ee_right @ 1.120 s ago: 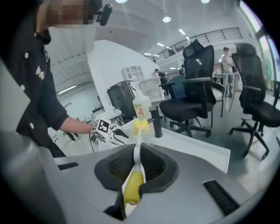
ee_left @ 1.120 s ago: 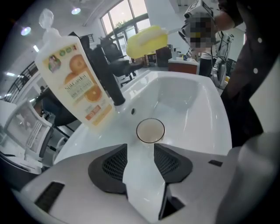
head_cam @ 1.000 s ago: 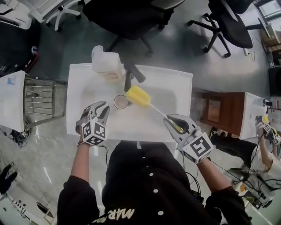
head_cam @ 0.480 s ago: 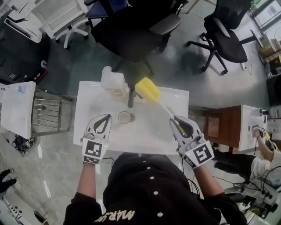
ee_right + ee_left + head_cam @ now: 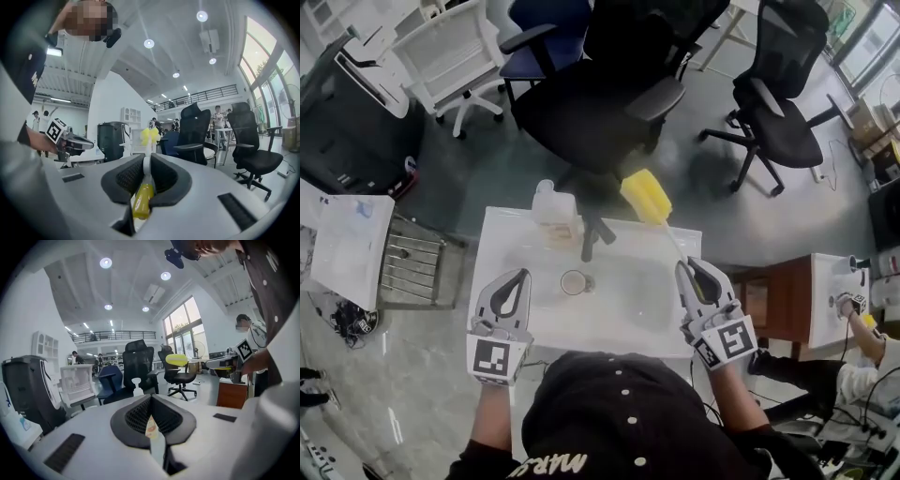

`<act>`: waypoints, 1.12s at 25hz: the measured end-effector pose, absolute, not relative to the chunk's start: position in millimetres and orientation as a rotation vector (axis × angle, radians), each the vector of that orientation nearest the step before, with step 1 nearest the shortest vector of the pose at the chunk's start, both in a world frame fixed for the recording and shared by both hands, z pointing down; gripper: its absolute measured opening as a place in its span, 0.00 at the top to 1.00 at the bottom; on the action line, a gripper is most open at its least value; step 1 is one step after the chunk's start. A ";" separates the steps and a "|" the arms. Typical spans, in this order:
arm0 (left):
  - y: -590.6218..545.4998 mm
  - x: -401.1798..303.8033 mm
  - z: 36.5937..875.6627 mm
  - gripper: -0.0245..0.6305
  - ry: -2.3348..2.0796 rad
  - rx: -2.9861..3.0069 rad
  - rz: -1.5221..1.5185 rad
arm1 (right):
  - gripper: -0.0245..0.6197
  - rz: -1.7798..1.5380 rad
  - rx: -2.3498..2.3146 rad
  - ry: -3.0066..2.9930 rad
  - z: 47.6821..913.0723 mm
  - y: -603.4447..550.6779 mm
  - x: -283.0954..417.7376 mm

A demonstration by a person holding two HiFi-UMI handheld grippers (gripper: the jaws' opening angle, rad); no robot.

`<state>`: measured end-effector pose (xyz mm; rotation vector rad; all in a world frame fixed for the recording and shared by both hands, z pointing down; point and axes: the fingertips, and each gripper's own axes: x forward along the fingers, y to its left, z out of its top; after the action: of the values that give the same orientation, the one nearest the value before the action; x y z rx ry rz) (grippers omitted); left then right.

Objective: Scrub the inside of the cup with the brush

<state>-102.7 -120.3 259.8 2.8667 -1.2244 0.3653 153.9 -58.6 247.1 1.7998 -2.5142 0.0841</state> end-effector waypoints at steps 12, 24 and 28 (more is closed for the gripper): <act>-116.3 -136.0 228.9 0.92 -1.445 2.840 0.300 | 0.89 -0.026 2.006 -2.424 216.5 -42.3 185.3; -110.8 -134.1 218.5 0.92 -1.487 2.854 0.274 | 0.89 0.000 2.055 -2.411 216.8 -39.6 186.6; -109.0 -131.4 218.8 0.92 -1.475 2.861 0.286 | 0.89 0.012 2.065 -2.410 216.5 -39.2 186.0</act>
<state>-131.4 -109.0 218.8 2.8609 -1.4748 0.2865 186.0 -39.2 216.5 2.0651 -2.4097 0.0116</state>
